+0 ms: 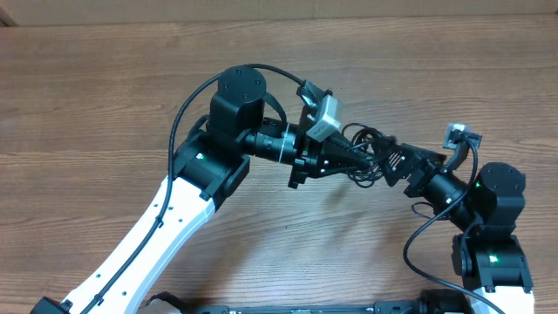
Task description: Untangle cables
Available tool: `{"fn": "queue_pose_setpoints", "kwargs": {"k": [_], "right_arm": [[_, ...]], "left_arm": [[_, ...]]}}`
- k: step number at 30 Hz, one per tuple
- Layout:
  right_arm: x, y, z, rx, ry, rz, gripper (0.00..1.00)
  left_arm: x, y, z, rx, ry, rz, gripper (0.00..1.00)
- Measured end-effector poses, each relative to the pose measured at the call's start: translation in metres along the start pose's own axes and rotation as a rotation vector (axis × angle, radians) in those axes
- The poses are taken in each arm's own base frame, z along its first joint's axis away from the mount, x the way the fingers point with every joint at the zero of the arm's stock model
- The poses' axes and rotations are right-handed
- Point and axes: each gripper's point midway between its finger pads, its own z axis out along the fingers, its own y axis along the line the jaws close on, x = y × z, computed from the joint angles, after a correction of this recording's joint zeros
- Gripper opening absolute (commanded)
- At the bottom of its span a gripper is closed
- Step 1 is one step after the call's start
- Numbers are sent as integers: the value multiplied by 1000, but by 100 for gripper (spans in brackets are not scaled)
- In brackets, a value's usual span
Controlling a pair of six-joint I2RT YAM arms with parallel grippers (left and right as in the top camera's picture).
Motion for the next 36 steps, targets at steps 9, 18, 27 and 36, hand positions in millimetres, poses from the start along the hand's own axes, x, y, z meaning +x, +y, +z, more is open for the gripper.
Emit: {"fn": "queue_pose_setpoints", "kwargs": {"k": [9,18,27,36], "right_arm": [[-4,-32,1,155,-41,41,100],[-4,-10,3,41,-19,6,100],[38,-36,-2,150,135,121,100],[61,-53,-9,237,208,189,100]], "left_arm": [[-7,-30,-3,159,-4,94,4],[-10,-13,-17,88,-18,51,4],[-6,71,-41,-382,-105,-335,4],[69,151,-128,-1155,-79,-637,100]]}}
